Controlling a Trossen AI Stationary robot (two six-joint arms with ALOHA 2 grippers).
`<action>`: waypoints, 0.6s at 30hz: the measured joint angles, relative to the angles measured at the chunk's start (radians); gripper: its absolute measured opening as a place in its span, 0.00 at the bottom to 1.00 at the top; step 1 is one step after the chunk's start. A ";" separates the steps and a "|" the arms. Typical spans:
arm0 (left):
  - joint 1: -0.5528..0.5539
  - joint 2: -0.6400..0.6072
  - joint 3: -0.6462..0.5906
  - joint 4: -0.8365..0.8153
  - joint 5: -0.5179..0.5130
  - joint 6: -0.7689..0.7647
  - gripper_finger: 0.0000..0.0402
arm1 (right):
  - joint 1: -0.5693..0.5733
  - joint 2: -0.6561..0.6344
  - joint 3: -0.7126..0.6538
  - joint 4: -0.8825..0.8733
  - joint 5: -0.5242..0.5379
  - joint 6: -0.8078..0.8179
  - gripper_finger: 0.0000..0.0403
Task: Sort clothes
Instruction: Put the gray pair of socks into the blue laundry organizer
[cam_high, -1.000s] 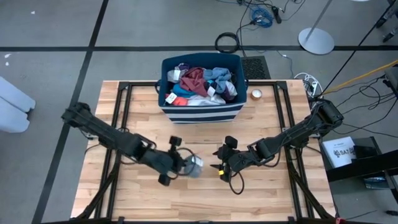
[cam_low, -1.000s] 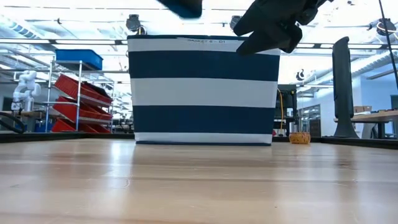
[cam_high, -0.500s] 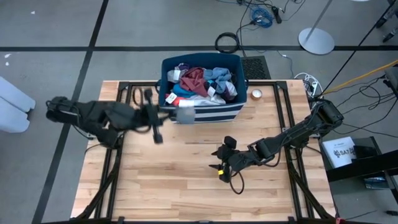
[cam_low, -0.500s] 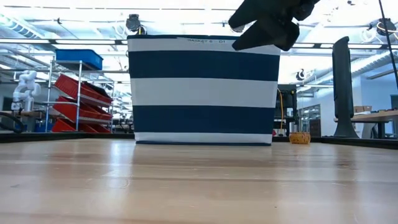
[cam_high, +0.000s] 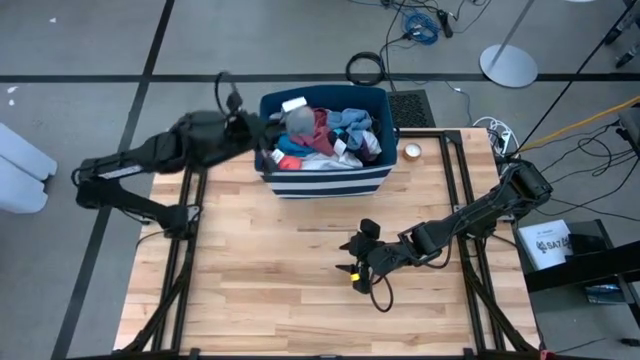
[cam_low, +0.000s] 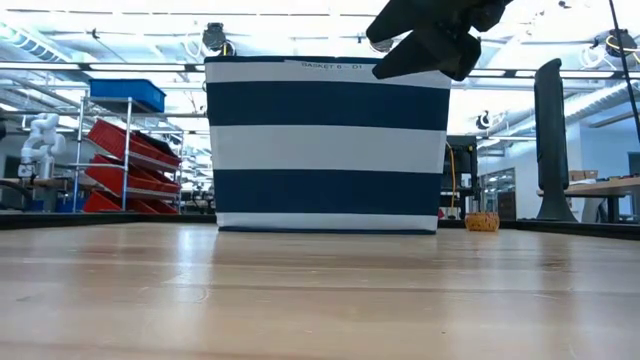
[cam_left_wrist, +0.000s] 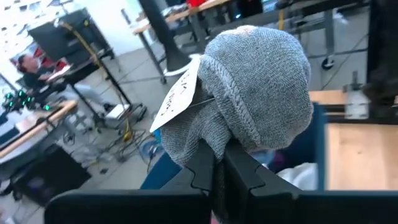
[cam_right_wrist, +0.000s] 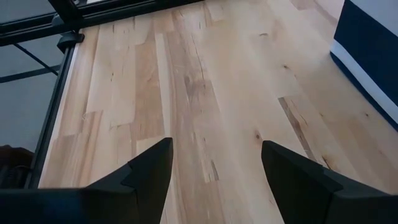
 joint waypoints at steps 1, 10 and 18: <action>0.034 0.009 0.000 0.001 0.027 -0.002 0.04 | 0.000 0.000 0.000 0.000 0.000 0.000 0.58; 0.283 0.145 0.000 -0.001 0.289 -0.144 0.04 | 0.000 0.000 0.000 0.000 -0.004 0.001 0.58; 0.364 0.258 0.000 -0.008 0.344 -0.207 0.04 | 0.000 0.000 0.000 0.000 -0.004 0.004 0.58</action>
